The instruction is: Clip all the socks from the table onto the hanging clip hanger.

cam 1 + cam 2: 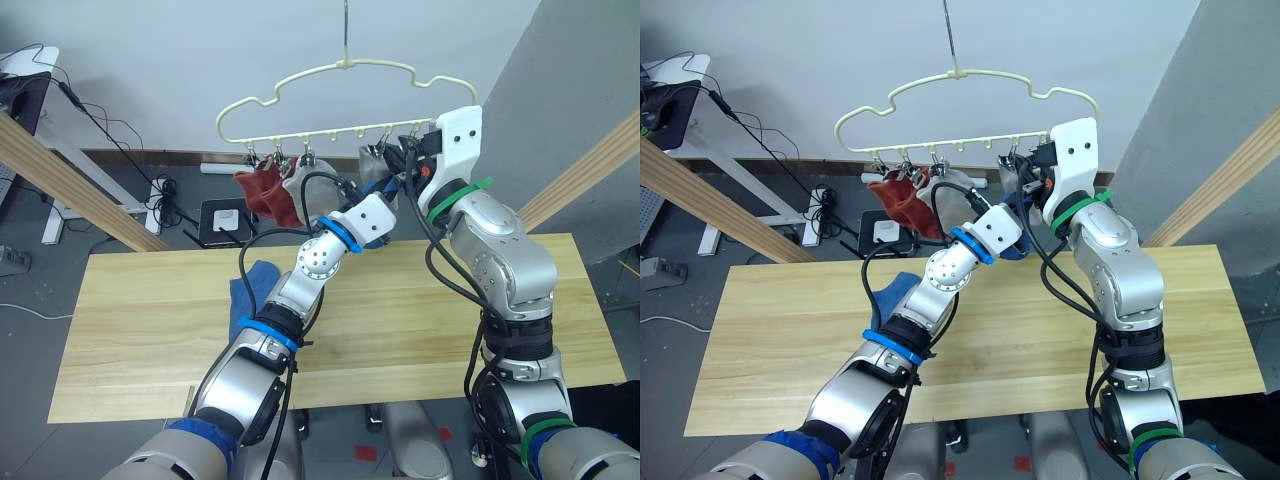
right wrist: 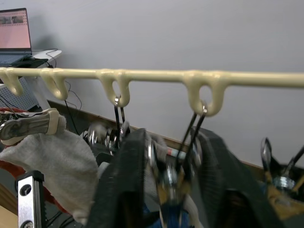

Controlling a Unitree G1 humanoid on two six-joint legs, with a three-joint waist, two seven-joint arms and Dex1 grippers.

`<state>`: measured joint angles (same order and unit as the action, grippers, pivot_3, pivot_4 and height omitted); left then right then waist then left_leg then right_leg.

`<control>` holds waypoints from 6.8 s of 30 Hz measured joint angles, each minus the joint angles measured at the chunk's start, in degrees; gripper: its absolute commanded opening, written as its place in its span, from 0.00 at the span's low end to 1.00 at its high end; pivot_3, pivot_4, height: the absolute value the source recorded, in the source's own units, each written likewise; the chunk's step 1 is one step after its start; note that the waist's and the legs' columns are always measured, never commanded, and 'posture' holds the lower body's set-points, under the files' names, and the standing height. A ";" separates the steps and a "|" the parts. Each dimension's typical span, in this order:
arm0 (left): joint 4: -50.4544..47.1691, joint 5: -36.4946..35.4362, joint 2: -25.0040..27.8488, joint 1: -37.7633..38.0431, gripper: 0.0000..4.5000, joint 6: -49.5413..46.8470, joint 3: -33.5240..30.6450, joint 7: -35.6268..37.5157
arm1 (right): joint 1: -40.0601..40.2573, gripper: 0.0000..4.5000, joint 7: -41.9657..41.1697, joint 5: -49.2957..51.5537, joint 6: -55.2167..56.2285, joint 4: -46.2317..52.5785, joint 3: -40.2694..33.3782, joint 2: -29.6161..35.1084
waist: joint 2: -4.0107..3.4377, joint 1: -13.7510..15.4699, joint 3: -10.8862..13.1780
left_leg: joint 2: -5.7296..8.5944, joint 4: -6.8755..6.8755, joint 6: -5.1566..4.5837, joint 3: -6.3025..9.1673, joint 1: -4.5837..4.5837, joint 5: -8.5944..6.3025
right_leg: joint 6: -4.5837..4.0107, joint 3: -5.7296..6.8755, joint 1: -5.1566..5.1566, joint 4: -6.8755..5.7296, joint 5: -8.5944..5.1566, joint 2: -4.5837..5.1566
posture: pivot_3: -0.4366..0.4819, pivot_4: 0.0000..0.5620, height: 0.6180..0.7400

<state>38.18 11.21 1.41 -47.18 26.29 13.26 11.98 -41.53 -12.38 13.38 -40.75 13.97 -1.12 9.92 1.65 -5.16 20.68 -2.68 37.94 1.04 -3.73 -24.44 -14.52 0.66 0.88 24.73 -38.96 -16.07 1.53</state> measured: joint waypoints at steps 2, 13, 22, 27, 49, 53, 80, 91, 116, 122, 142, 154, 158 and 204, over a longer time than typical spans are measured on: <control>-0.03 -0.17 -0.18 -0.03 0.00 -0.77 -0.13 0.56 | 0.34 0.58 0.04 0.68 -0.67 1.54 -0.25 0.06 | 0.00 0.02 0.00 | 0.00 0.00 0.00 0.00 0.00 0.00 | 0.00 0.00 0.00 0.00 0.00 0.00 | 0.26 0.69 1.00; -7.52 -7.02 -0.48 4.85 0.55 -8.62 -0.27 11.84 | 6.36 0.59 -1.41 5.32 -8.85 15.40 -2.18 5.82 | 0.00 0.06 0.00 | 0.00 0.03 0.01 -0.01 -0.01 0.01 | 0.01 -0.01 0.01 -0.03 0.00 0.01 | 0.25 0.69 1.00; -18.08 -13.54 2.91 8.18 0.62 -14.97 -0.84 20.27 | 10.80 0.59 -3.34 6.47 -8.99 22.87 -2.17 11.32 | 0.00 0.04 0.00 | 0.01 0.02 0.01 -0.02 -0.01 0.01 | 0.01 -0.04 0.00 -0.01 -0.01 0.00 | 0.25 0.70 1.00; -27.44 -21.69 7.69 10.29 0.62 -22.68 -3.47 27.99 | 11.35 0.59 -0.32 2.79 -6.00 21.47 -1.99 11.40 | 0.00 0.03 0.00 | -0.01 0.03 0.04 0.00 0.03 0.03 | 0.02 -0.04 0.00 -0.05 -0.01 -0.03 | 0.27 0.69 1.00; -42.30 -33.66 15.80 11.59 0.62 -41.91 -6.86 35.12 | 5.50 0.59 5.36 -4.32 1.85 5.50 -0.79 5.59 | -0.01 0.27 0.00 | 0.02 0.07 0.05 -0.01 0.01 0.03 | 0.00 -0.10 0.00 -0.04 0.00 -0.02 | 0.28 0.66 1.00; -42.30 -33.62 15.80 11.59 0.62 -41.90 -6.85 34.97 | 4.73 0.59 6.30 -5.83 3.66 3.66 -0.77 5.32 | -0.01 0.26 0.00 | 0.02 0.08 0.05 -0.01 0.01 0.03 | 0.00 -0.09 0.00 -0.06 0.00 -0.02 | 0.28 0.66 1.00; -44.91 -37.63 16.32 10.56 0.62 -45.73 -7.39 37.14 | 2.10 0.59 7.40 -3.17 4.89 1.26 -4.06 -1.28 | -0.01 0.21 0.00 | 0.02 0.11 0.04 0.00 0.01 0.03 | -0.01 -0.10 0.00 -0.10 0.01 -0.03 | 0.29 0.66 1.00; -44.88 -36.46 16.19 10.58 0.63 -45.28 -7.34 36.12 | 1.86 0.15 7.49 -2.94 3.96 1.26 -4.14 -2.12 | -0.01 0.20 0.00 | 0.02 0.11 0.04 0.01 0.01 0.03 | -0.01 -0.10 0.00 -0.11 0.01 -0.03 | 0.28 0.67 1.00; -53.19 -25.25 15.70 42.95 0.99 -51.37 -18.26 8.45 | 1.61 0.00 4.81 -2.52 4.16 1.28 -4.37 0.51 | -0.03 0.06 -0.01 | 0.00 0.08 -0.02 0.07 0.01 0.00 | -0.03 -0.09 0.01 -0.14 0.02 0.00 | 0.29 0.67 1.00; -44.23 -24.12 15.83 41.63 0.99 -49.62 -18.62 7.79 | 1.60 0.00 4.27 -2.44 3.98 1.28 -4.37 0.85 | -0.03 0.23 -0.01 | 0.03 0.08 -0.12 0.07 0.01 -0.04 | -0.06 -0.07 0.00 -0.14 0.04 0.00 | 0.29 0.67 1.00; -33.50 -17.60 16.49 37.78 0.54 -45.78 -16.57 5.65 | 1.59 0.00 3.80 -0.74 2.07 1.29 -4.26 0.79 | -0.09 0.08 -0.06 | 0.00 0.05 -0.10 0.06 0.07 -0.03 | -0.08 -0.06 0.00 -0.24 0.06 0.00 | 0.27 0.65 1.00; -29.05 -17.96 20.55 34.37 0.01 -41.02 -14.02 17.68 | 1.59 0.00 3.90 -0.70 2.07 1.28 -4.28 0.63 | -0.09 0.13 -0.06 | 0.00 0.06 -0.01 0.05 0.06 0.02 | -0.08 -0.05 0.00 -0.22 0.06 0.00 | 0.28 0.66 1.00; -26.75 -19.29 21.37 30.74 0.01 -38.60 -13.03 24.60 | 1.58 0.00 3.84 -0.72 2.08 1.28 -4.30 0.77 | -0.09 0.15 -0.05 | 0.00 0.03 -0.01 0.04 0.03 0.02 | -0.08 -0.04 0.02 -0.14 0.06 0.00 | 0.28 0.66 1.00; -6.71 -18.76 -8.99 1.13 0.01 -23.42 -6.02 6.39 | -0.28 0.00 3.92 -0.86 2.35 0.95 -4.30 1.03 | -0.08 -0.08 -0.05 | 0.04 0.11 -0.03 0.00 -0.33 0.04 | -0.06 -0.08 0.33 -0.09 0.07 -0.05 | 0.24 0.64 1.00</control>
<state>31.47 -7.55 -7.58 -46.05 2.88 7.24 18.37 -41.81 -8.46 12.51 -38.40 14.92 -5.42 10.94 1.57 -5.24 20.63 -2.64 38.05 1.00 -3.73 -24.76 -14.48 0.59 0.80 25.06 -39.05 -16.00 1.48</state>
